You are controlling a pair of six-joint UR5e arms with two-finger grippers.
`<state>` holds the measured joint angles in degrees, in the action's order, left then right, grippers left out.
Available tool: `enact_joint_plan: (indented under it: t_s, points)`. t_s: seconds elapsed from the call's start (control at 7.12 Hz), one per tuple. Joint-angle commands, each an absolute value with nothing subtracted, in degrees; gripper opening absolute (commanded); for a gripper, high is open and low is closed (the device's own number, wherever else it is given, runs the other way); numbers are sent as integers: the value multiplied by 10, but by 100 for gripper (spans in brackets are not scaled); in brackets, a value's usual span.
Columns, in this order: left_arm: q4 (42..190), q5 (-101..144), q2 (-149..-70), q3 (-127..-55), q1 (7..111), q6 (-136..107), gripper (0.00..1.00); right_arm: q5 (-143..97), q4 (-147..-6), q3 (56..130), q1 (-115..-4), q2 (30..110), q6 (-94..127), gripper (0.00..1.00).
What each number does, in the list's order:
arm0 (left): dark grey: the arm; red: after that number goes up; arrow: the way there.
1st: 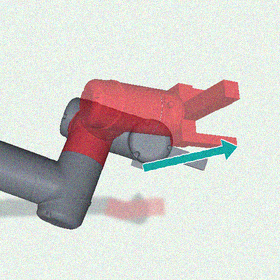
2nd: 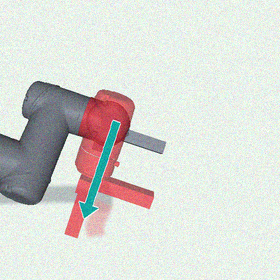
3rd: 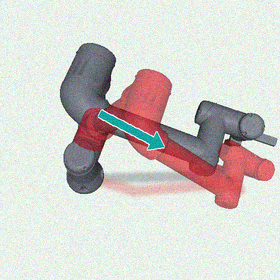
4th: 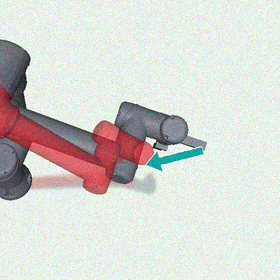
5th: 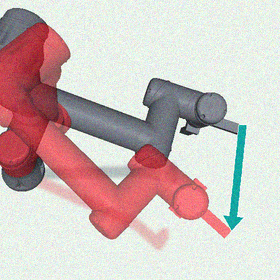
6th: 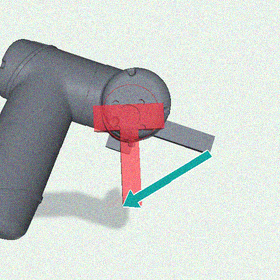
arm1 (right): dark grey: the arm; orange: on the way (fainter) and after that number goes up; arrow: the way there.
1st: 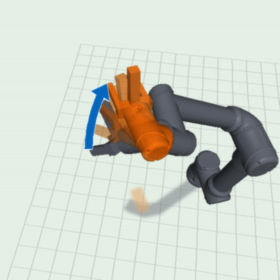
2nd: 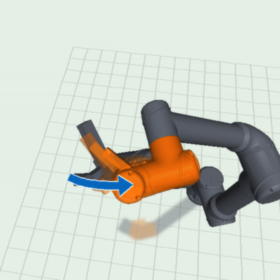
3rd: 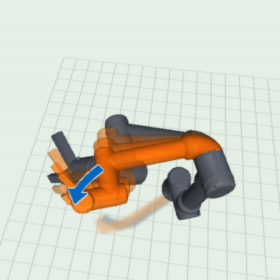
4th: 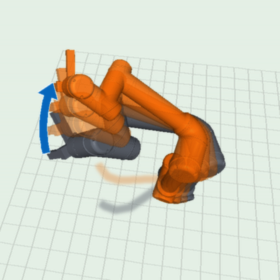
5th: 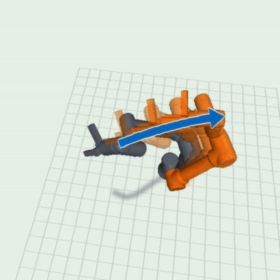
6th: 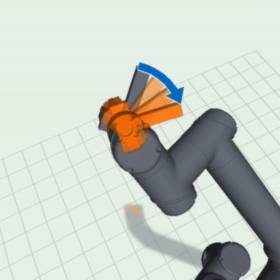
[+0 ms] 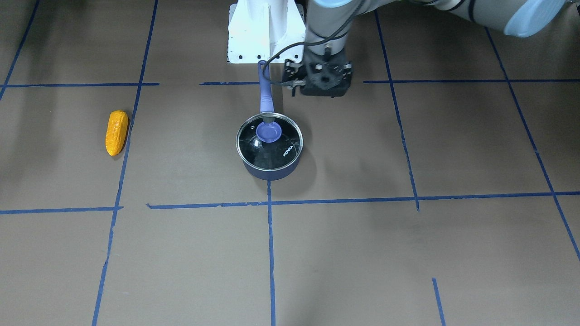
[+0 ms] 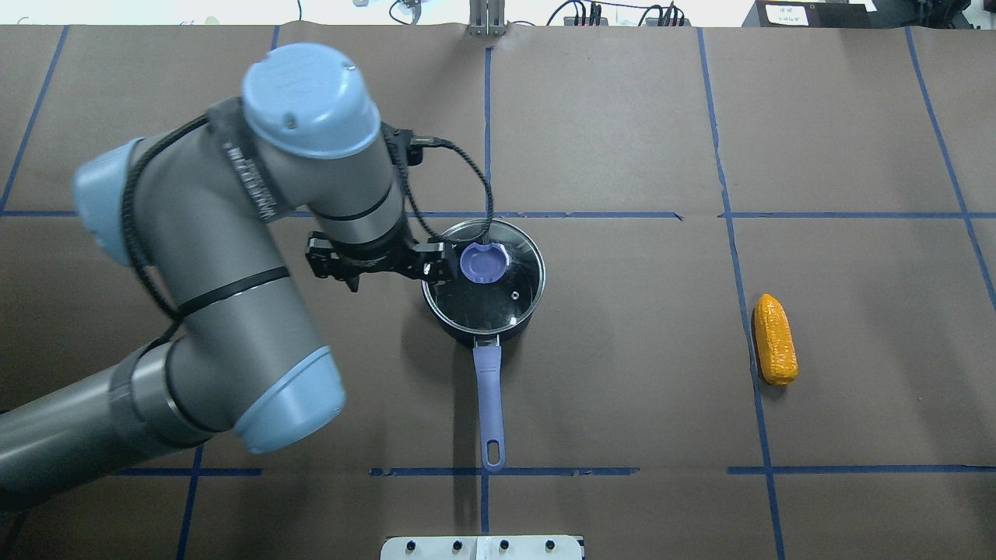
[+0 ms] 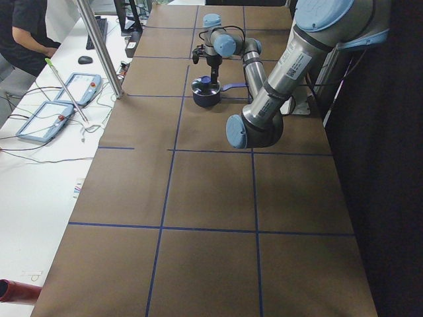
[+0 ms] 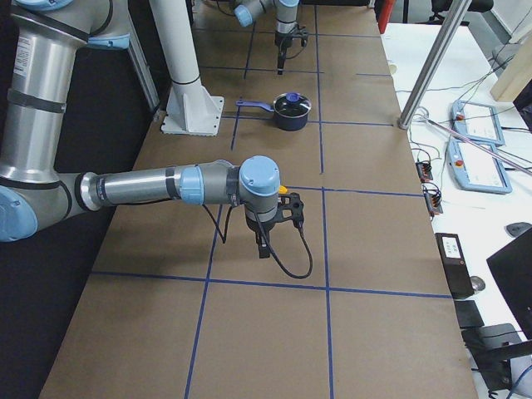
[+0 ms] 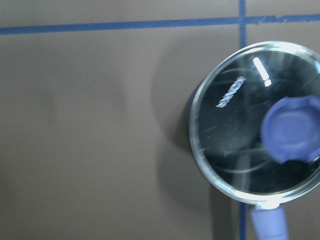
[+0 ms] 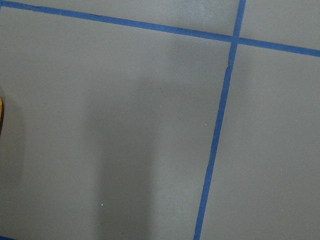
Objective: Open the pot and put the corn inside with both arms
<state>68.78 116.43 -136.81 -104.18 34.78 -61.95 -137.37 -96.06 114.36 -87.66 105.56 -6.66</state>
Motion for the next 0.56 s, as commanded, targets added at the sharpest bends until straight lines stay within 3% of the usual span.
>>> enact_joint_plan:
  t_s: [0.0,0.42]
  points:
    - [748,1151,-1418,-947,348,-627,100,-1374,-961,1144,-873,1056,-66,100]
    - [758,1150,-1477,-854,345,-664,100,-1374,-961,1144,-869,1056,-66,100]
